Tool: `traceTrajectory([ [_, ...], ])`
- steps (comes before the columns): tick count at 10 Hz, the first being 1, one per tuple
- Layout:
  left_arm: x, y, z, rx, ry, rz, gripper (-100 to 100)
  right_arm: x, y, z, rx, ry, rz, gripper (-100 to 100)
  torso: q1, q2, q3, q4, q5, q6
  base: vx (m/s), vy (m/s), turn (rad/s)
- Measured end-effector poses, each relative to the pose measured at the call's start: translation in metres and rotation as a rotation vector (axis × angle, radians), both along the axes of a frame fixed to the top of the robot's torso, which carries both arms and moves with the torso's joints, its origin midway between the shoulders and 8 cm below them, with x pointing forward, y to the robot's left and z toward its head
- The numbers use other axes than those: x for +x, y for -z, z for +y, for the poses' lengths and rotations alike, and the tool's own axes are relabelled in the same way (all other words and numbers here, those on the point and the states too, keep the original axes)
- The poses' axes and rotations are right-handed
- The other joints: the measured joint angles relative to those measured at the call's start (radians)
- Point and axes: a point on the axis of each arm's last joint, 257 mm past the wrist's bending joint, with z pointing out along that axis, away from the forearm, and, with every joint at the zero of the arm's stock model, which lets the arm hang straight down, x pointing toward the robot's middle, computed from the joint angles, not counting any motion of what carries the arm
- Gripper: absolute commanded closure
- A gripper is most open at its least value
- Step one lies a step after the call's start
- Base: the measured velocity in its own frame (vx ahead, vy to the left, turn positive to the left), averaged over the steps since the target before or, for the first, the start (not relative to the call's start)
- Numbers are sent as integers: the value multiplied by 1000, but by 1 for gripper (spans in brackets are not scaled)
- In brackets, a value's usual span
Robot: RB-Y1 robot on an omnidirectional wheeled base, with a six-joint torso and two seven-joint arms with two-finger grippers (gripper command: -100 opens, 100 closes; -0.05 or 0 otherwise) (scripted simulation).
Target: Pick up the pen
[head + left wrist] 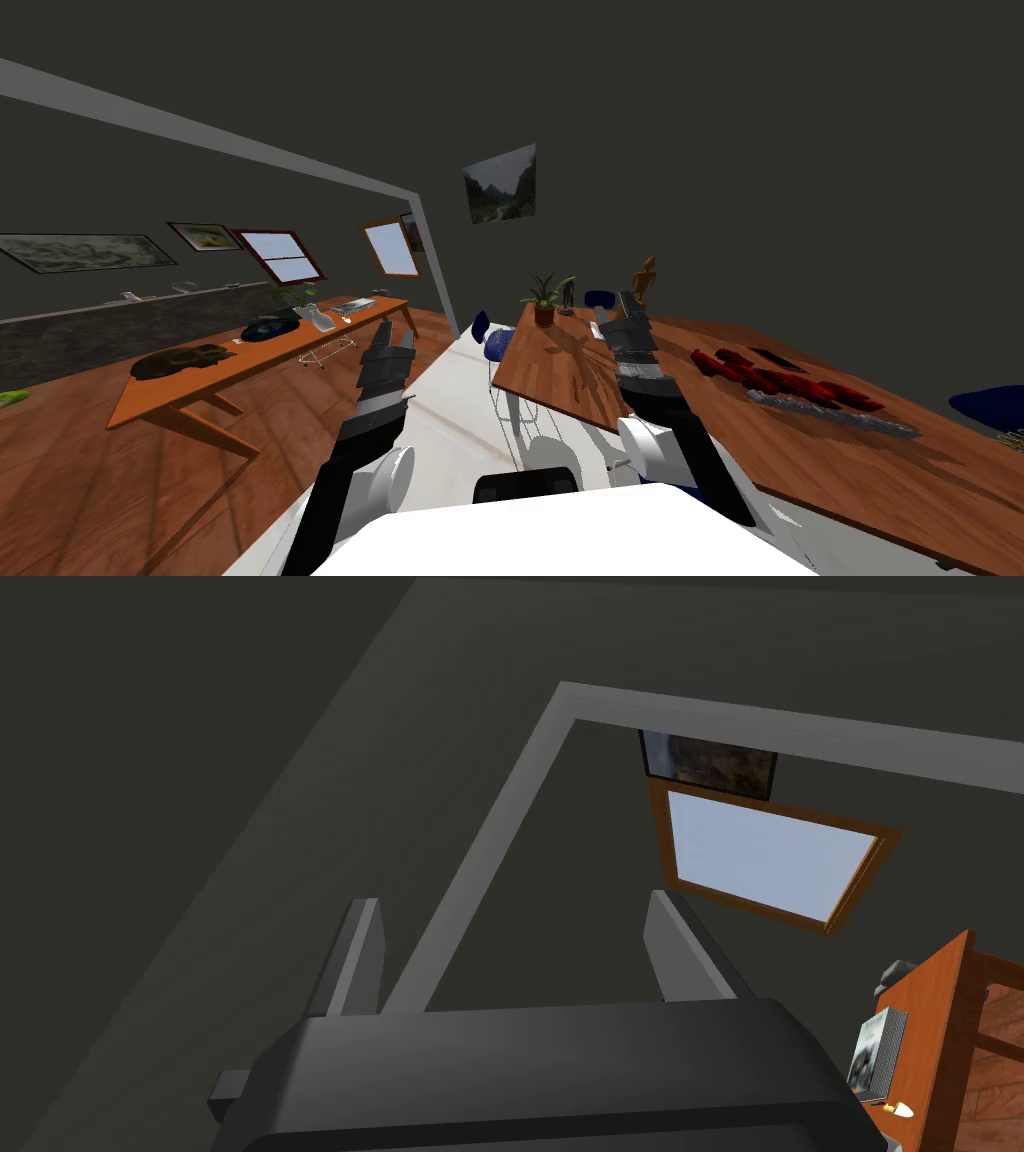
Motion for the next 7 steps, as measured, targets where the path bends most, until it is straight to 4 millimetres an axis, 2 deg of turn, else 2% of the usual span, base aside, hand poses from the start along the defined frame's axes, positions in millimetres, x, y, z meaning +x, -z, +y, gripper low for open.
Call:
traceTrajectory([
  [3,0,0,0,0,0,0,0,14,19,-1,-31,-29,60,-100,4,0,0,0,1,0,3,65,28],
  [7,0,0,0,0,0,0,0,44,69,-23,-14,-53,210,-100,7,-1,-1,0,2,0,7,98,36],
])
